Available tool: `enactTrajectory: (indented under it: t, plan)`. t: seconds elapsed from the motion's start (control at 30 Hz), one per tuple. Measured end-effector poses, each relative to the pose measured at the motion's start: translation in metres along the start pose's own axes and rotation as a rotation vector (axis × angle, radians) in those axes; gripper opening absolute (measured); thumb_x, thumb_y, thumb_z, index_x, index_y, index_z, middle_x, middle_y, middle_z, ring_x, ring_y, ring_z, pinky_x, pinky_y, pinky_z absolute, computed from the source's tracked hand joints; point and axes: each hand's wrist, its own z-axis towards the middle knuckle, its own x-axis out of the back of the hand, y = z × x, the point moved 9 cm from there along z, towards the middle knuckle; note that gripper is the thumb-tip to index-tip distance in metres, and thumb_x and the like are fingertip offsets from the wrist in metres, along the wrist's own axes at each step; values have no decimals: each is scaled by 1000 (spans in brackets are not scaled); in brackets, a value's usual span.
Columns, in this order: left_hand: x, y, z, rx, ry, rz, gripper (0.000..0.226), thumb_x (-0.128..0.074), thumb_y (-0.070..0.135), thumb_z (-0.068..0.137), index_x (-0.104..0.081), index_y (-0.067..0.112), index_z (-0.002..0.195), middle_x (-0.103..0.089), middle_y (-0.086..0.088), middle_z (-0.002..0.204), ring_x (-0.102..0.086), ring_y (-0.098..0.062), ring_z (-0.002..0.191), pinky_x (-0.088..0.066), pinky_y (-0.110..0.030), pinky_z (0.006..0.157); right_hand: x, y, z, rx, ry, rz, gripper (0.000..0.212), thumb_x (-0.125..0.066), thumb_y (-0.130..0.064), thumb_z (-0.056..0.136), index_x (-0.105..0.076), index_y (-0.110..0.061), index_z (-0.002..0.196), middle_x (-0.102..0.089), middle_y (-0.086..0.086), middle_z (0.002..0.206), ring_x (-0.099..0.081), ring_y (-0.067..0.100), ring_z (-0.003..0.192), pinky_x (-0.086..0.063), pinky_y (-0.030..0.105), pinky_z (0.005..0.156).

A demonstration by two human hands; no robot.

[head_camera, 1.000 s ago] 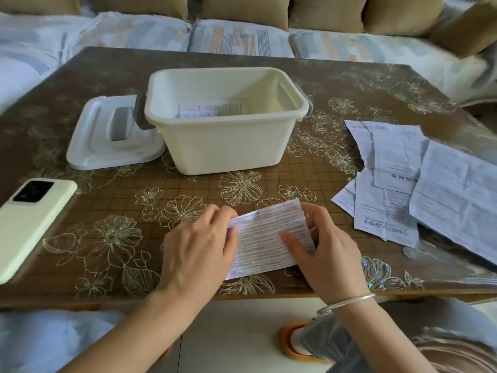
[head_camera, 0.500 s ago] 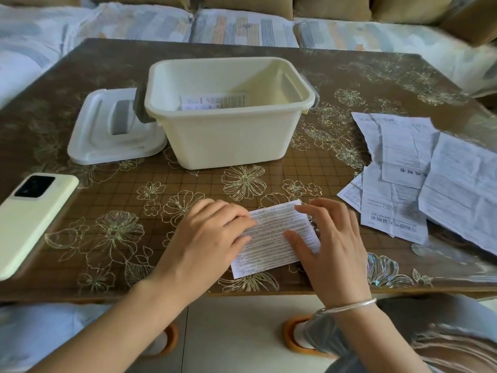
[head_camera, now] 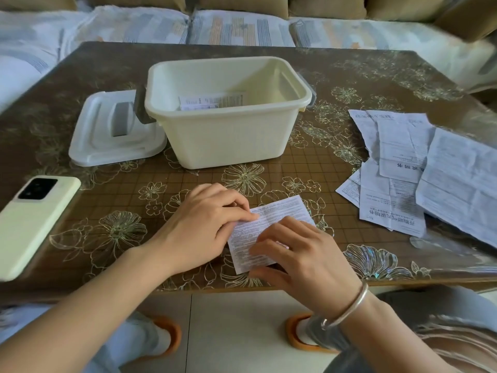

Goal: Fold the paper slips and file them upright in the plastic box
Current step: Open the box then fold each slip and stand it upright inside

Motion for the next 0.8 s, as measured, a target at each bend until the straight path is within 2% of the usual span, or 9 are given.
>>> enactTrajectory:
  t: [0.1,0.17,0.23,0.33,0.43,0.5,0.57,0.67,0.8]
  plan:
    - [0,-2,0,10,-10,-8,47,-47,3,86,-71,32,114,-61,17,111,-51,-11,103,-35,-33,98,6,-10,2,55,51,-72,19,-57,-24,94,-72,-13,99,-68,-2,86,-60,21,69,-49,35,54]
    - [0,-1,-1,11,-24,-20,50,-47,1,84,-70,32,115,-61,17,112,-51,-11,103,-35,-33,98,7,-13,1,32,51,-116,28,-52,-13,89,-70,-12,111,-70,-2,98,-63,20,72,-49,35,54]
    - [0,0,-2,22,-25,-29,50,-45,2,84,-71,31,114,-61,16,112,-50,-11,104,-38,-33,96,2,-14,-4,12,25,-179,33,-53,-10,85,-69,-12,114,-70,-2,106,-66,20,81,-51,35,58]
    - [1,-1,-5,55,-15,-50,51,-40,3,85,-71,29,115,-61,16,114,-49,-9,107,-41,-35,97,9,-10,-12,-73,76,-229,24,-65,-11,82,-73,-14,104,-72,-3,103,-68,19,94,-52,35,71]
    - [1,0,-4,95,-36,-85,55,-48,-4,83,-67,29,122,-59,17,117,-45,-4,112,-39,-34,103,26,10,-21,-213,161,-293,18,-65,-15,86,-74,-16,101,-72,-5,107,-65,20,106,-44,33,86]
    - [2,7,-3,86,-45,-67,49,-52,5,84,-66,30,123,-58,18,116,-44,-2,112,-37,-33,105,30,25,-25,-284,189,-278,19,-59,-19,88,-75,-18,98,-73,-7,104,-67,19,101,-43,32,85]
    - [4,18,-2,23,-32,-48,37,-55,30,86,-67,29,121,-57,17,115,-46,-3,114,-35,-32,107,31,37,-30,-361,211,-197,24,-53,-22,89,-75,-20,96,-73,-8,100,-69,15,93,-42,28,82]
    - [3,28,-5,-48,-4,-72,55,-59,64,82,-66,26,120,-57,14,121,-47,-6,120,-31,-30,110,32,45,-38,-434,232,-86,23,-54,-19,86,-75,-21,96,-73,-10,94,-65,9,86,-39,19,77]
    - [8,18,-11,0,141,-141,47,-65,56,78,-70,24,112,-64,12,113,-55,-7,113,-44,-36,100,26,47,-43,-452,215,54,25,-63,-10,80,-73,-24,98,-71,-14,99,-63,5,91,-49,24,78]
